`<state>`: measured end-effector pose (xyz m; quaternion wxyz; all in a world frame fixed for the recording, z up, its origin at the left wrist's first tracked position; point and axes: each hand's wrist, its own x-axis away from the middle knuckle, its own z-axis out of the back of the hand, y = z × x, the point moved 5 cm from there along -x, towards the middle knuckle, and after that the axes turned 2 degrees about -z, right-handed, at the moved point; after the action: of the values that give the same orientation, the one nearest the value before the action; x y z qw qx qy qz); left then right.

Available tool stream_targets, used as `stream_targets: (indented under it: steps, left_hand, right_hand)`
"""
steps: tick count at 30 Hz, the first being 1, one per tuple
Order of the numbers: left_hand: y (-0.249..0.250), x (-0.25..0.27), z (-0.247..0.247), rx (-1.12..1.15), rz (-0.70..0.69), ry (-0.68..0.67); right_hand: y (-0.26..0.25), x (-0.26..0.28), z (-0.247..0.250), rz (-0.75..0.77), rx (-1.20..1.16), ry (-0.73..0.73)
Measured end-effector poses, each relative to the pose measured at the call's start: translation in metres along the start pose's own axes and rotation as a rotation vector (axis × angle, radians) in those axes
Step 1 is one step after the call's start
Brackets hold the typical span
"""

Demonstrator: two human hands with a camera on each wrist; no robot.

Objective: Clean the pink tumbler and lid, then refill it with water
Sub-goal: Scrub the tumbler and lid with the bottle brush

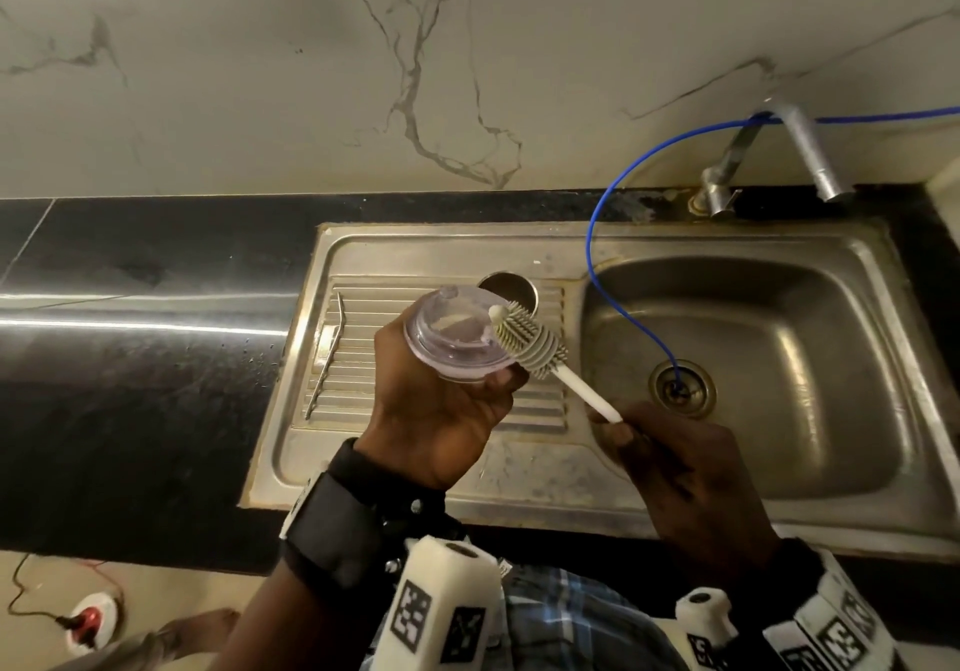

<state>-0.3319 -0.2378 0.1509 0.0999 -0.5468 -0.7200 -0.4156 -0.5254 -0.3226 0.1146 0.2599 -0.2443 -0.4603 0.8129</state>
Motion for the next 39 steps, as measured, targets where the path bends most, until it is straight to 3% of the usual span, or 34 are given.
stream_targets:
  steps: [4,12,15,23,31,39]
  left_hand:
    - [-0.001,0.0,0.0,0.045,0.051,-0.017]
    - [-0.019,0.004,-0.005,-0.147,0.04,0.067]
    - [-0.024,0.003,-0.002,-0.151,0.044,0.11]
    - [0.009,-0.001,0.004,-0.155,-0.1,0.16]
    - [0.002,0.0,-0.005,-0.245,-0.231,0.217]
    - [-0.009,0.003,-0.005,-0.291,-0.179,0.178]
  right_hand:
    - [-0.004,0.001,0.0,0.075,0.046,0.008]
    - [-0.03,-0.011,-0.005,0.156,0.119,-0.003]
    - [-0.041,-0.016,-0.01,0.145,0.147,-0.01]
    - [-0.024,-0.002,-0.002,0.09,0.181,-0.073]
    - [-0.041,-0.012,-0.014,0.071,0.176,-0.028]
    - [-0.046,-0.037,-0.003,0.038,0.173,-0.052]
